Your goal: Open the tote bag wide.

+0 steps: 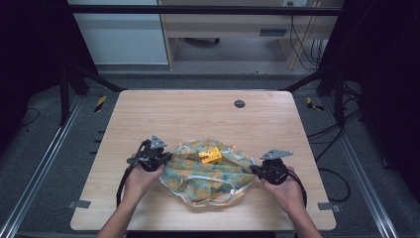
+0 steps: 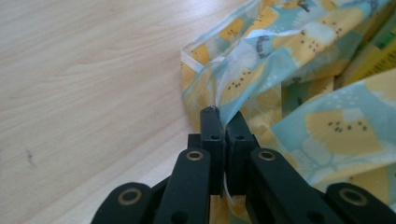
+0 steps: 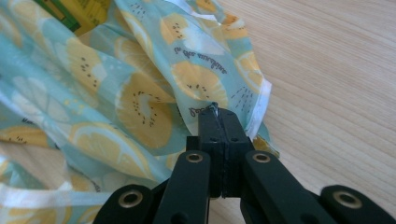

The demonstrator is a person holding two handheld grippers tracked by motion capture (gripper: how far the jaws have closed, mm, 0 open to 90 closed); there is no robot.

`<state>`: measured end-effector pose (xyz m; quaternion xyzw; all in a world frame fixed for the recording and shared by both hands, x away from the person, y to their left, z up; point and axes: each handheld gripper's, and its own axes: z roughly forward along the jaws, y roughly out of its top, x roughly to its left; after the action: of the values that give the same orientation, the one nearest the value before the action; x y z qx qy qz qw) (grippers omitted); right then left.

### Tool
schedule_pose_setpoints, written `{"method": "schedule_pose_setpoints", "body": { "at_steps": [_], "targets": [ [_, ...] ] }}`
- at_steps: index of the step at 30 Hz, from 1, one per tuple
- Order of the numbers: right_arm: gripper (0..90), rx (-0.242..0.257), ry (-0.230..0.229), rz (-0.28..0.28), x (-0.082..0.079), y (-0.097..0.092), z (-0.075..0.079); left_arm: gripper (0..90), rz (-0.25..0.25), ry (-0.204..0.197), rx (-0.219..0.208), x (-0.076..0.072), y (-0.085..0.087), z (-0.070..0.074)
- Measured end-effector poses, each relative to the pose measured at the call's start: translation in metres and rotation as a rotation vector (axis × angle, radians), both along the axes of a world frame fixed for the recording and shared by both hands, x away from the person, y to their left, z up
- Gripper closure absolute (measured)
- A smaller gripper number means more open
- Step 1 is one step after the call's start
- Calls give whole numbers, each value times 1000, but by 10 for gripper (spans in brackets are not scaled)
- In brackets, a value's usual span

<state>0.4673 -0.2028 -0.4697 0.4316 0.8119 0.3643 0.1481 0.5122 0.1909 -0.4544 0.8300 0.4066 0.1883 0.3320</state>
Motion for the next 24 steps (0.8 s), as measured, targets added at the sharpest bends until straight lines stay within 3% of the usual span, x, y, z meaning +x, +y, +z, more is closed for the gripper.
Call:
{"method": "schedule_pose_setpoints", "body": {
  "at_steps": [8, 11, 16, 17, 18, 19, 22, 24],
  "targets": [
    [900, 10, 16, 16, -6, 4, -2, 886, 12, -19, -13, 7, 1, 7],
    [898, -12, 12, 16, -8, 4, -3, 865, -27, 8, -25, 0, -4, 6],
    [817, 20, -37, 30, -7, 3, 1, 703, -25, -24, -61, -9, -3, 14],
    [744, 26, -62, 37, -6, 5, 6, 655, -28, -46, -87, -12, -2, 20],
    [744, 26, -62, 37, -6, 5, 6, 611, -28, -46, -87, -12, -2, 20],
    [699, 27, -94, 48, -4, 7, 11, 590, -36, -81, -96, -17, -1, 28],
    [658, 29, -110, 58, -1, 9, 16, 548, -37, -99, -108, -20, 0, 35],
    [584, 29, -134, 62, 2, 11, 24, 502, -39, -122, -120, -25, 1, 44]
  ]
}}
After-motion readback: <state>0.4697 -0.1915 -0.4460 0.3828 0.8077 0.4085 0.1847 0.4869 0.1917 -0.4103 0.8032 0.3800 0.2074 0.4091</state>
